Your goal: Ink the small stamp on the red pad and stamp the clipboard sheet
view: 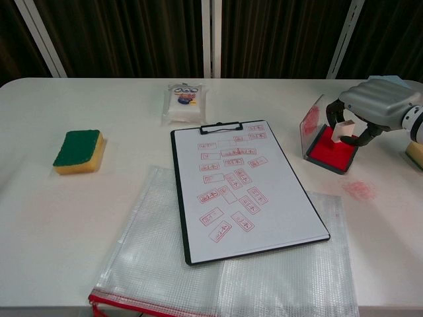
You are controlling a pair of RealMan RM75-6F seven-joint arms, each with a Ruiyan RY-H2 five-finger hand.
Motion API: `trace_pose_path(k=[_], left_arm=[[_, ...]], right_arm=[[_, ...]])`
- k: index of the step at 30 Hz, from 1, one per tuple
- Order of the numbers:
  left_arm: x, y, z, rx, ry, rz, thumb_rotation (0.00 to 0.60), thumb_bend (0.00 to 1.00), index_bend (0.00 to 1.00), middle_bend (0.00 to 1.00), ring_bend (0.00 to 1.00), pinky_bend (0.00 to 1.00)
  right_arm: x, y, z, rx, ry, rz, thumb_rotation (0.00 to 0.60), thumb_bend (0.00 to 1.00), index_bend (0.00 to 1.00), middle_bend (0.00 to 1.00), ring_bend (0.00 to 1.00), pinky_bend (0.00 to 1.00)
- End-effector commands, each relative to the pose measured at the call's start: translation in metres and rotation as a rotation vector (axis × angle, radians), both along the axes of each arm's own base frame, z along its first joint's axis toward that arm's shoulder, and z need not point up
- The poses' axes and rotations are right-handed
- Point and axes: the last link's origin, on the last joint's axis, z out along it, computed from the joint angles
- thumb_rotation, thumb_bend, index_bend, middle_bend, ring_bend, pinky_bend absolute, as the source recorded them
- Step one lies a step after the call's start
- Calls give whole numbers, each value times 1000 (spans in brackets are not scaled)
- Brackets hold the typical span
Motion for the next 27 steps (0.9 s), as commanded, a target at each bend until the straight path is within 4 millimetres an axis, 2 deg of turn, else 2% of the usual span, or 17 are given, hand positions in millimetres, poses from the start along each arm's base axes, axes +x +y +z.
trace_pose_path(k=[1, 12, 21, 27], left_arm=[[0, 0, 0, -1, 0, 0, 600, 0, 35, 61, 60, 154], [3, 1, 0, -1, 2, -5, 600, 0, 35, 61, 60, 154], [3, 0, 1, 2, -1, -4, 600, 0, 35, 61, 61, 154], [1, -2, 0, 2, -6, -1, 600, 0, 35, 61, 61, 154]], right_arm=[[-2, 2, -3, -5, 1, 4, 600, 450, 995, 838, 843, 1000], [2, 0, 4, -39, -45, 32, 600, 452, 1000, 851, 843, 1000], [34, 5, 39, -112, -179, 136, 600, 452, 1000, 856, 843, 1000], [58, 28, 53, -81, -228, 204, 600, 451, 1000, 863, 843, 1000]])
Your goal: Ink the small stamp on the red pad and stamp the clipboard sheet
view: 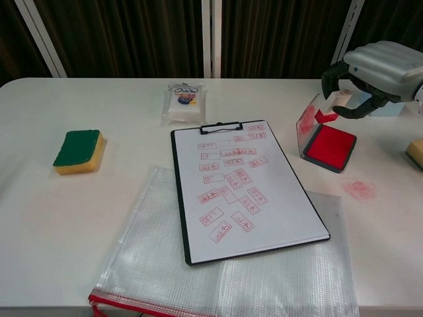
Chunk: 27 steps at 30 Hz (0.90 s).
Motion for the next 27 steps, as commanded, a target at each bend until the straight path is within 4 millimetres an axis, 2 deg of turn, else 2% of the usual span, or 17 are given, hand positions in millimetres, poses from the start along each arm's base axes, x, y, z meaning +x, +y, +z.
trace_pose_path(k=[1, 4, 8, 13, 20, 27], left_arm=[[-1, -1, 0, 1, -1, 0, 600, 0, 35, 61, 60, 154], [-1, -1, 1, 6, -4, -3, 600, 0, 35, 61, 60, 154], [-2, -4, 1, 8, -6, -4, 600, 0, 35, 61, 60, 154], [-6, -7, 4, 14, -5, 12, 600, 0, 35, 61, 60, 154], [-8, -8, 5, 16, -13, 15, 600, 0, 35, 61, 60, 154], [-11, -9, 5, 18, -15, 20, 600, 0, 35, 61, 60, 154]], right_arm=[[17, 19, 13, 20, -15, 63, 600, 451, 1000, 864, 843, 1000], [29, 38, 4, 77, 17, 114, 600, 452, 1000, 866, 843, 1000], [43, 64, -21, 163, 55, 175, 600, 452, 1000, 866, 843, 1000], [52, 85, -43, 204, 78, 215, 600, 456, 1000, 868, 843, 1000], [54, 103, -66, 267, 109, 223, 600, 457, 1000, 871, 843, 1000], [55, 113, -70, 277, 125, 250, 600, 457, 1000, 871, 843, 1000]])
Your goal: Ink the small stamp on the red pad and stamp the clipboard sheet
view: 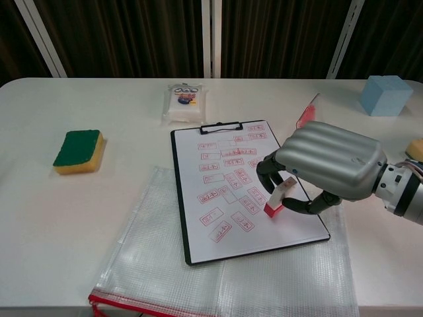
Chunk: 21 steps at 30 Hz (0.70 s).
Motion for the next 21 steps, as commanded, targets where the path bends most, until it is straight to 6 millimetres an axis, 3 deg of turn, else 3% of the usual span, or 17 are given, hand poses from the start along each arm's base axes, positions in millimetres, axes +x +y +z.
trace_pose_path(k=[1, 21], left_arm=[[-1, 0, 1, 2, 0, 2, 600, 0, 35, 61, 60, 154], [-2, 1, 0, -7, -4, 4, 600, 0, 35, 61, 60, 154]], right_arm=[[-1, 2, 0, 3, 2, 1, 600, 457, 1000, 871, 843, 1000], [0, 3, -15, 33, 18, 2, 600, 457, 1000, 872, 843, 1000]])
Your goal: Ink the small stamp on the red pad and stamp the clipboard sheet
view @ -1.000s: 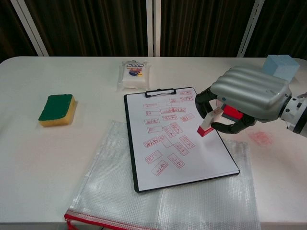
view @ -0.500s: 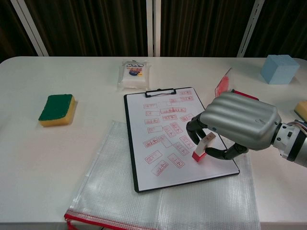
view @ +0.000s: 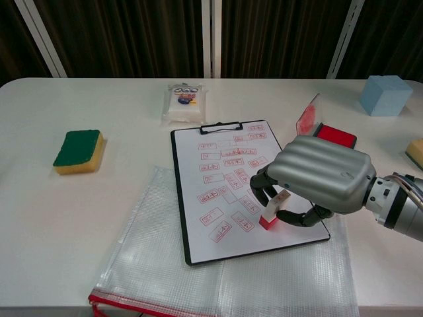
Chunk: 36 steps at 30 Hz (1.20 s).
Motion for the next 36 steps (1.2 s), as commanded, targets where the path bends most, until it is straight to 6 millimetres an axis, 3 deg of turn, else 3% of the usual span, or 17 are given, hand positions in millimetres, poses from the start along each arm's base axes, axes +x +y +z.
trace_pose_path(k=[1, 36], left_arm=[[0, 0, 0, 0, 0, 0, 600, 0, 35, 61, 60, 154], [-3, -3, 5, 16, -1, 6, 600, 0, 35, 61, 60, 154]], right_arm=[[0, 0, -1, 1, 3, 1, 600, 456, 1000, 872, 843, 1000], [-11, 0, -15, 19, 57, -19, 600, 457, 1000, 895, 843, 1000]])
